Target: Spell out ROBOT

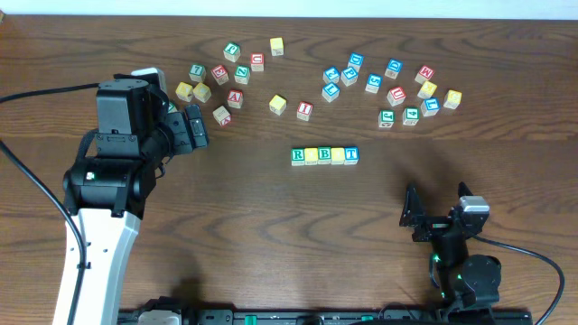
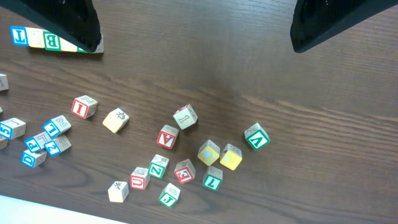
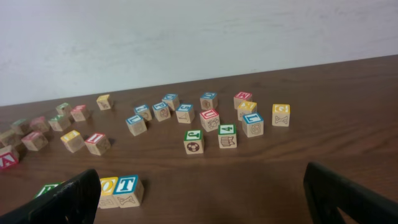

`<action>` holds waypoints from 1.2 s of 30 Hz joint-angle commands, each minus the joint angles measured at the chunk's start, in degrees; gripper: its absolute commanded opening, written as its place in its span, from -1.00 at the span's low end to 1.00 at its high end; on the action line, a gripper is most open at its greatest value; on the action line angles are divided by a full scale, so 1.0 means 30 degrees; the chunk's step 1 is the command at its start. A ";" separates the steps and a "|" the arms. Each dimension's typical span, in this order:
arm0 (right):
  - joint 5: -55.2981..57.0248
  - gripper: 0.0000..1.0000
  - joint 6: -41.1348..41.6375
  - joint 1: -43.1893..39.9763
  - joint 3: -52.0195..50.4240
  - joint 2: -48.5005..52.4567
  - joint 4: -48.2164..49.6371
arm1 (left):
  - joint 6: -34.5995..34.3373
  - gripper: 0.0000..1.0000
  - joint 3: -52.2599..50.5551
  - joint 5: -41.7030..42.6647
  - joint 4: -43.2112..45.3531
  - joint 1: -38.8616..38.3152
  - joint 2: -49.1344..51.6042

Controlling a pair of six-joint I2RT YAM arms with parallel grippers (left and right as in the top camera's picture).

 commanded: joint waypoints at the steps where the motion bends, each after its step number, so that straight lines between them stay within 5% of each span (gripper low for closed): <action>1: -0.0124 0.99 -0.0087 -0.0131 -0.0029 -0.0146 -0.0080 | 0.0044 0.93 0.0459 -0.0175 -0.0022 0.0073 0.0044; 25: -0.0117 0.99 -0.0087 -0.0131 -0.0029 -0.0146 -0.0080 | 0.0780 0.93 -0.0219 -0.0459 -0.0182 0.0117 -0.1260; 36: -0.0124 0.98 -0.0087 -0.0131 -0.0029 -0.0146 -0.0080 | 0.1027 0.93 -0.9231 -0.0095 0.7905 0.2404 -1.0426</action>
